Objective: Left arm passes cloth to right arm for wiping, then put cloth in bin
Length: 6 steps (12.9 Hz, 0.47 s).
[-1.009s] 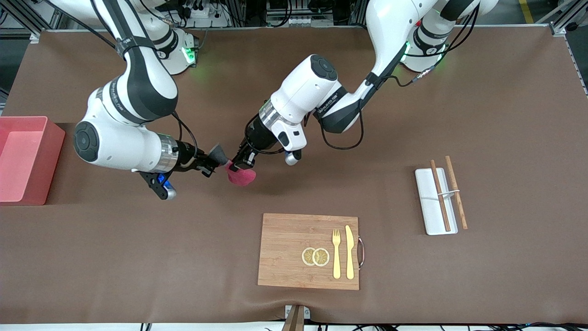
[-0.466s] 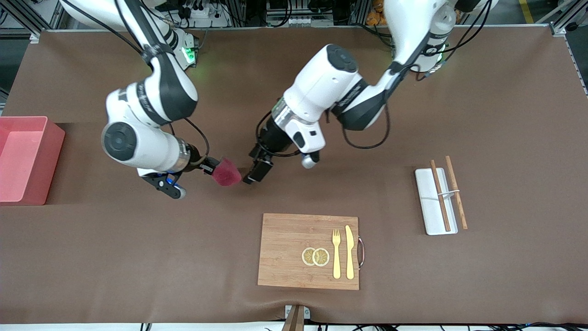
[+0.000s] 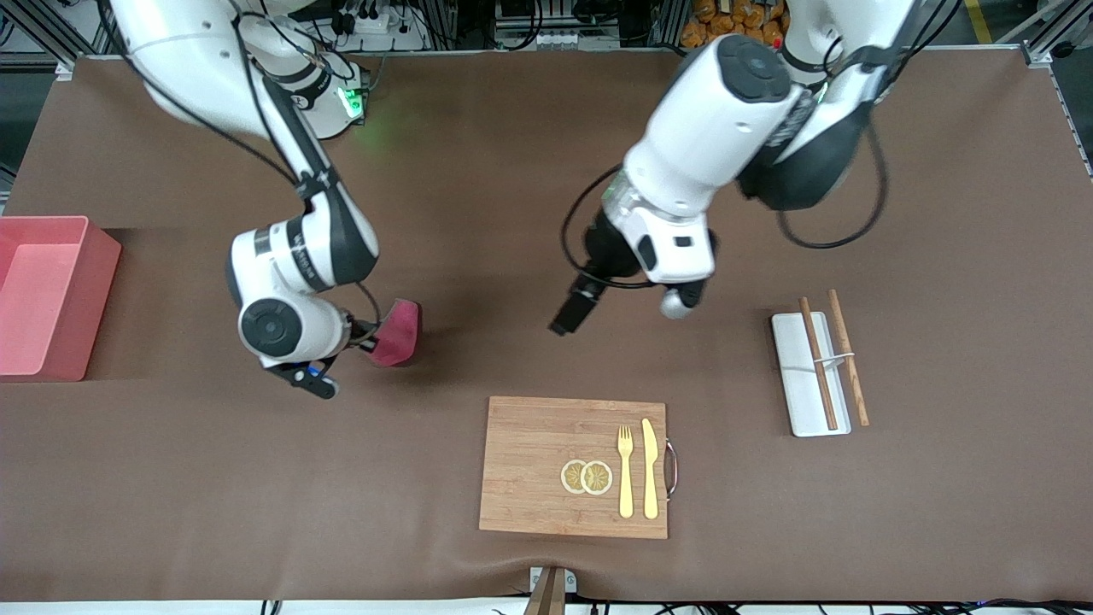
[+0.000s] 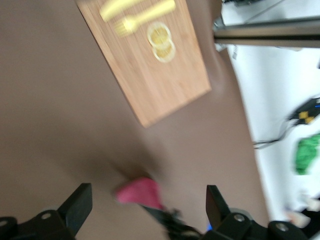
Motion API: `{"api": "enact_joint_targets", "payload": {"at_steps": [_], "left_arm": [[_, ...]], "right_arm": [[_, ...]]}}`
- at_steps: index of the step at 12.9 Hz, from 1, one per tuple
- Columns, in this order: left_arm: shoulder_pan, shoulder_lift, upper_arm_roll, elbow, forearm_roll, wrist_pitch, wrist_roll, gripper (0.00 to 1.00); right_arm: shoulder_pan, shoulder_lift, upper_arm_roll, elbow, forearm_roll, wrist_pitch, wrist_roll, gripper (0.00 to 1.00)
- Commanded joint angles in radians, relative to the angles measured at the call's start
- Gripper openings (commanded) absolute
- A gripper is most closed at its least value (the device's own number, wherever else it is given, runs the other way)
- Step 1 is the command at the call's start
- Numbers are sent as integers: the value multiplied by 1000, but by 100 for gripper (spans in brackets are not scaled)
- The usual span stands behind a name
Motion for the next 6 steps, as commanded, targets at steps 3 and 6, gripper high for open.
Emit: {"api": "enact_joint_targets", "payload": {"at_steps": [3,6], "left_arm": [[200,-129,-4,-34,22,-327,434,100],[318,-181,-3,-40,22,-459,692,100]], "right_arm": [[-308,20,12,9,-123,13,-414,0],[-474,6,12,16,-202,15,-661,0]]}}
